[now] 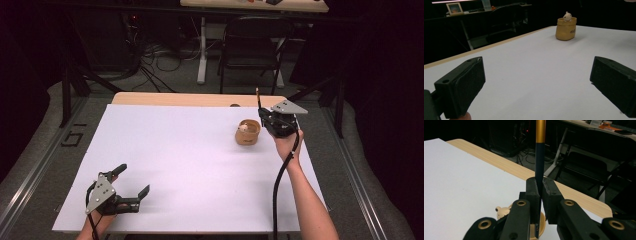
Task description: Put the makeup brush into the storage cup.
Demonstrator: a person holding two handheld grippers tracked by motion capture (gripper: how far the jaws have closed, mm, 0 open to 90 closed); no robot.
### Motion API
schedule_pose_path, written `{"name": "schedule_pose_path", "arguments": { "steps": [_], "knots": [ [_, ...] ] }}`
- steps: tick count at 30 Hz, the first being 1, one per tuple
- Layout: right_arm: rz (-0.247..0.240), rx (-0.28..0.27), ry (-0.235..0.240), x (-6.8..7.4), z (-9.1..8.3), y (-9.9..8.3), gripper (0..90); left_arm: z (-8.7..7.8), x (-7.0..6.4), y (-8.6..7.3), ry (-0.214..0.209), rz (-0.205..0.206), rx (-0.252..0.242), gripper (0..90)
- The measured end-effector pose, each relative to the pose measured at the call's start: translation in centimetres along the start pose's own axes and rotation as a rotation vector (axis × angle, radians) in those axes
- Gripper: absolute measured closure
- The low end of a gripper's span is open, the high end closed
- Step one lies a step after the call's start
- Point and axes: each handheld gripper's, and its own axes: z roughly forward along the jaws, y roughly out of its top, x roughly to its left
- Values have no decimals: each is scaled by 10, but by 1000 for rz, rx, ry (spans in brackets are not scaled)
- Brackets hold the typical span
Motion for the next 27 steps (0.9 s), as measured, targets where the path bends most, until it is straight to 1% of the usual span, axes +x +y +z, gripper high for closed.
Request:
{"name": "schedule_pose_path", "arguments": {
  "steps": [6, 7, 9, 14, 16, 21, 27],
  "knots": [
    [-6, -2, -11, -1, 6, 6, 839, 0, 0, 0, -1, 1, 0, 1],
    [-1, -5, -12, -2, 8, 6, 839, 0, 0, 0, -1, 0, 1, 1],
    [-9, -3, -15, -1, 11, 7, 839, 0, 0, 0, 0, 0, 2, 0],
    [-22, 6, -11, 3, 22, 7, 839, 0, 0, 0, -2, 2, 2, 1],
    [-20, 9, -4, 5, 26, 6, 839, 0, 0, 0, -1, 0, 1, 1],
    [-18, 12, -3, 8, 36, 4, 839, 0, 0, 0, 0, 0, 0, 1],
    [-9, 19, 3, 8, 43, 1, 839, 0, 0, 0, 1, -1, 0, 1]
  ]
}}
